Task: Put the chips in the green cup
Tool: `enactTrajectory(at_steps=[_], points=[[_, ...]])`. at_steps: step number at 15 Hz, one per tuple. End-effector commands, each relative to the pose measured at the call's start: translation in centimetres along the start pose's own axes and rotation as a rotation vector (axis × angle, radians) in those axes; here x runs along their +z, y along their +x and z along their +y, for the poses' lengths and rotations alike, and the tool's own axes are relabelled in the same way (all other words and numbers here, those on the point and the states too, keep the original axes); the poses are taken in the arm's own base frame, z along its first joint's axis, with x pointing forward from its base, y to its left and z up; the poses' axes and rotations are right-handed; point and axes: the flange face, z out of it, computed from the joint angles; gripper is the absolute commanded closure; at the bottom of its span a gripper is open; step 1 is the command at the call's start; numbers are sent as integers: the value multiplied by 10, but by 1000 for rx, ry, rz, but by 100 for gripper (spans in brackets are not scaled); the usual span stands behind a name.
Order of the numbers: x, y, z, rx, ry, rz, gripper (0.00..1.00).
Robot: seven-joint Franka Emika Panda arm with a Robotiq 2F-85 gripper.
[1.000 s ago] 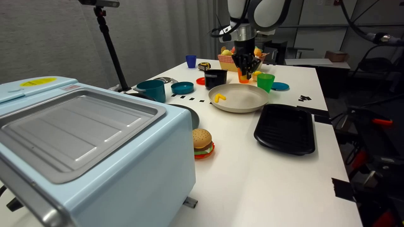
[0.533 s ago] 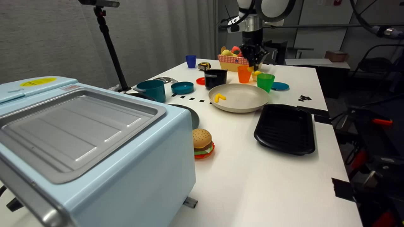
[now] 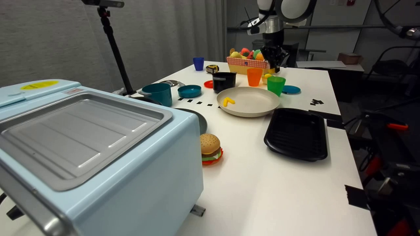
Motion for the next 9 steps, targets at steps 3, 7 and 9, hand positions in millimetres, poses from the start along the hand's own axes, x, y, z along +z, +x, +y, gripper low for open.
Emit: enactTrajectory(at_steps=[3,7,9], points=[[-2,-3,-10,-2,21,-29,49],[-2,-1,-9,-3,26,-27,26],[-3,1,-8,-2,24,-23,10]])
